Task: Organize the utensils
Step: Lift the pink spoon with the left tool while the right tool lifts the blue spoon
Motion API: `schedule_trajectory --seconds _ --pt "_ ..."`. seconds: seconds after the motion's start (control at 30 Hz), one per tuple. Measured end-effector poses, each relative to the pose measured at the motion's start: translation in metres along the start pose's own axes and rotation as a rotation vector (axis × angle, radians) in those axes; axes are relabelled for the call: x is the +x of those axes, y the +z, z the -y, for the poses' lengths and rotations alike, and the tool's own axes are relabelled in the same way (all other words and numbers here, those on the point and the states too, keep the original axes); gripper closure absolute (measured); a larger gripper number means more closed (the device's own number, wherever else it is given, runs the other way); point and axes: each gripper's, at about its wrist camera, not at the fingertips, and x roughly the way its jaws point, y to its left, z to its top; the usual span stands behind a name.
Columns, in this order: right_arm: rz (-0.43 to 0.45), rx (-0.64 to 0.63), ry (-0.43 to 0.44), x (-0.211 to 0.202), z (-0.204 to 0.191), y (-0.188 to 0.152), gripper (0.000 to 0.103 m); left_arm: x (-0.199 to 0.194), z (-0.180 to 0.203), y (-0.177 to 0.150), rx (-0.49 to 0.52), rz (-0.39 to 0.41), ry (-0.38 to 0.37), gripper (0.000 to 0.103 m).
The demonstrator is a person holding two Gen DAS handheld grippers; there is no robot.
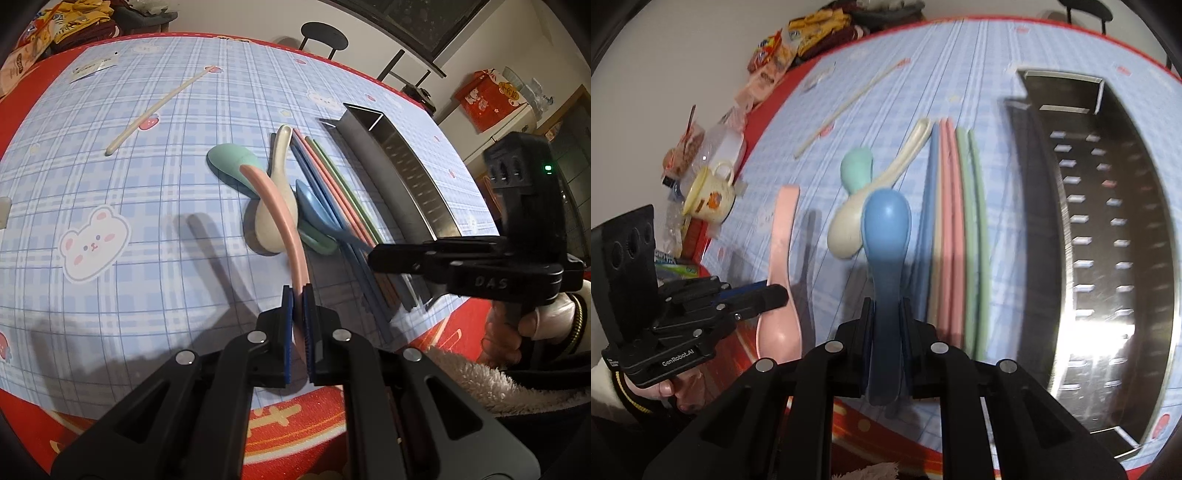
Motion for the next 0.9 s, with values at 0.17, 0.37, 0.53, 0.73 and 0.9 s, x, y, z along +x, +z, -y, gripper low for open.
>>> schedule_trajectory --seconds 0.17,0.37,0.53,0.73,0.9 --pt "-0.077 -0.001 0.007 0.020 -0.003 0.001 0.089 0.000 -0.002 -0.004 -0.010 0.000 -0.003 0.094" --pt "-0.125 0.019 0.050 0.033 -0.006 0.008 0.086 -0.003 -0.009 -0.007 -0.034 0.009 -0.008 0.094" --pt "-0.133 0.109 0.153 0.036 0.007 0.013 0.074 -0.004 -0.011 -0.007 -0.040 0.011 -0.012 0.094" --pt "-0.121 0.226 0.235 0.036 0.020 0.015 0.073 -0.005 -0.013 -0.009 -0.050 0.009 -0.017 0.094" --pt "-0.113 0.301 0.279 0.038 0.031 0.014 0.089 -0.005 -0.013 -0.009 -0.050 0.008 -0.018 0.094"
